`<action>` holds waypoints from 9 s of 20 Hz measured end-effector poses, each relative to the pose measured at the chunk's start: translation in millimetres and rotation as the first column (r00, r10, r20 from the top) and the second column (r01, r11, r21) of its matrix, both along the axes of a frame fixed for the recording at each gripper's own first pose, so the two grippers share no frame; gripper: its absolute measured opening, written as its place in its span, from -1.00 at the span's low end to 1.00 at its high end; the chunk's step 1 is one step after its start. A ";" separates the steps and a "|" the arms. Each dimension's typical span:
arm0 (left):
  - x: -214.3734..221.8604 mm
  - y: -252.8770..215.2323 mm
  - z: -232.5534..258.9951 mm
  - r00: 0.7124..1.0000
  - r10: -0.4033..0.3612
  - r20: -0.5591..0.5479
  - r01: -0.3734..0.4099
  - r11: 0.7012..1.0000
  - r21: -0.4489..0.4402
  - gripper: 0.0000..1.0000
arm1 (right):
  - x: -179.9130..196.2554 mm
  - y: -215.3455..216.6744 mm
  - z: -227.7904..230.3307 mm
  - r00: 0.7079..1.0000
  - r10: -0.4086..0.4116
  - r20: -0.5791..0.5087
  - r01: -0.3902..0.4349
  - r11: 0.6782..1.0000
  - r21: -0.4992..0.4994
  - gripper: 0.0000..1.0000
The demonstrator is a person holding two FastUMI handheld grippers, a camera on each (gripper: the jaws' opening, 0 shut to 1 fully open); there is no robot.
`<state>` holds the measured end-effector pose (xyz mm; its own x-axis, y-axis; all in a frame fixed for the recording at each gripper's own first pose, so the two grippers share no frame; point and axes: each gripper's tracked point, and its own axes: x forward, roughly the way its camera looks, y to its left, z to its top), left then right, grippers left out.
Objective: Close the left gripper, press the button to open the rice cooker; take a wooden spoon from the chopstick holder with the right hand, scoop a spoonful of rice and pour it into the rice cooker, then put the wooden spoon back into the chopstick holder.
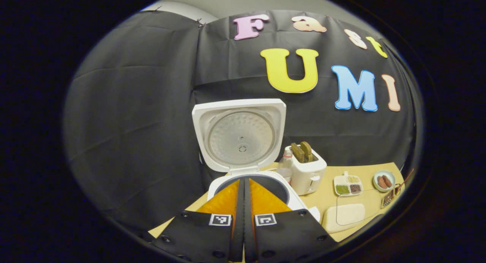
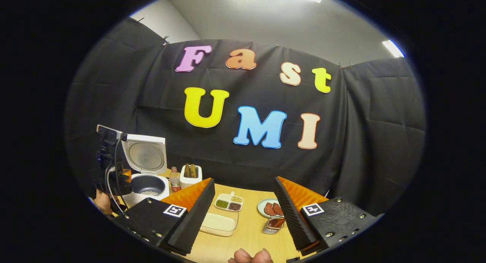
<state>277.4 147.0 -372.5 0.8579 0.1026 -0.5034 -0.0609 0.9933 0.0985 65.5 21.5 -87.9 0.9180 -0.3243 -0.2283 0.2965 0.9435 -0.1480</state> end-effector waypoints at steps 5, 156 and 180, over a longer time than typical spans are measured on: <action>-14.3 -6.3 12.5 1.000 -0.001 0.002 0.001 1.000 -0.009 -0.82 | -9.2 -36.4 -16.9 0.998 -0.057 -0.006 0.057 0.997 0.060 0.91; -314.0 124.7 200.3 0.957 0.260 0.128 -0.265 0.964 0.019 0.70 | 250.1 316.6 -138.4 0.730 0.681 -0.053 -0.671 0.729 0.135 -0.64; -235.6 -95.6 190.4 0.984 0.123 0.129 -0.112 0.990 -0.086 0.67 | 116.2 -231.3 -160.3 0.987 0.157 -0.026 -0.115 0.821 0.559 -0.57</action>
